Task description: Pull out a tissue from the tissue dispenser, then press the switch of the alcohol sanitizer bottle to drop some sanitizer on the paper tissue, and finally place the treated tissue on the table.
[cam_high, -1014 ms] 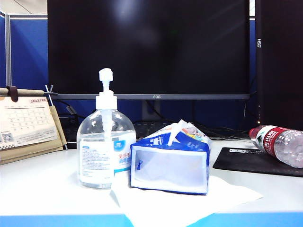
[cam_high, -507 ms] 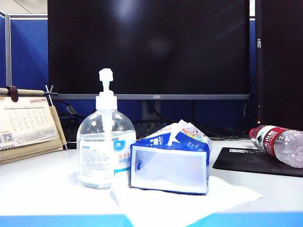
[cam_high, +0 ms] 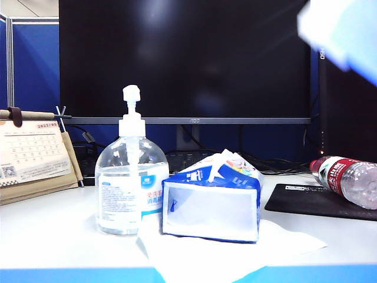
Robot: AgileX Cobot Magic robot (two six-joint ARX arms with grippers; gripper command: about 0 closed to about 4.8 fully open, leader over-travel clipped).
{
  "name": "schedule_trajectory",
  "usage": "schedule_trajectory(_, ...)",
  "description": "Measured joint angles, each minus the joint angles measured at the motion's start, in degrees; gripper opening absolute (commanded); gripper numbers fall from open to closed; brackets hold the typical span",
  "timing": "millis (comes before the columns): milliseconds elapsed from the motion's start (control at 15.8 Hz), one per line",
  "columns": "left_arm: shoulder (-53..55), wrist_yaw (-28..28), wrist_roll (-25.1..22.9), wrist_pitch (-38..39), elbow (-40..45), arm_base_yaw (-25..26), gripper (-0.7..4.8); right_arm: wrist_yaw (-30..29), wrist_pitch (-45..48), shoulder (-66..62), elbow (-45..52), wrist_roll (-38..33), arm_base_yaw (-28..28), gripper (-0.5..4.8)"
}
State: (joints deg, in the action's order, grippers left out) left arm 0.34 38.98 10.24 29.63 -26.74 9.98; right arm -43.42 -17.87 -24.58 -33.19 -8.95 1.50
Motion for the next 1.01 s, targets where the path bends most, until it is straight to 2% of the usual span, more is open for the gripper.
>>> schedule_trajectory(63, 0.00, -1.46, 6.10, -4.94, 2.38, -1.60, -0.05, 1.79, 1.90, -0.46, 2.97, -0.17, 0.00, -0.05)
schedule_trajectory(127, 0.00, -1.57, 8.87, -7.43, 5.05, -2.82, -0.05, 2.54, 3.17, -0.61, 5.14, -0.24, 0.00, -0.05)
schedule_trajectory(253, -0.02, -1.64, 11.08, -9.38, 9.46, -4.50, -0.05, 2.84, 7.48, -0.68, 10.08, -2.21, -0.04, -0.05)
schedule_trajectory(317, -0.02, -1.75, 11.41, -10.36, 11.45, -4.94, -0.05, 3.26, 11.39, -0.68, 12.68, -5.44, -0.04, -0.05)
schedule_trajectory(380, -0.02, -1.99, 12.66, -12.26, 15.02, -5.29, -0.05, 6.60, 17.18, -0.68, 16.55, -12.55, -0.11, -0.05)
schedule_trajectory(444, -0.02, -2.08, 16.17, -16.39, 19.67, -5.29, -0.05, 9.07, 22.49, -0.68, 21.29, -18.73, -0.11, -0.05)
schedule_trajectory(634, -0.02, -2.14, 22.43, -23.69, 26.38, -5.29, -0.05, 9.25, 27.34, -0.70, 29.24, -24.85, -0.98, -0.05)
schedule_trajectory(824, -0.04, -3.21, 22.60, -23.06, 26.23, -6.08, -0.05, 11.10, 26.99, -0.98, 32.74, -27.26, -5.42, -0.05)
schedule_trajectory(1014, -0.04, -3.23, 20.57, -22.56, 26.16, -9.14, -0.05, 20.96, 26.25, -2.05, 32.74, -27.32, -12.96, -0.05)
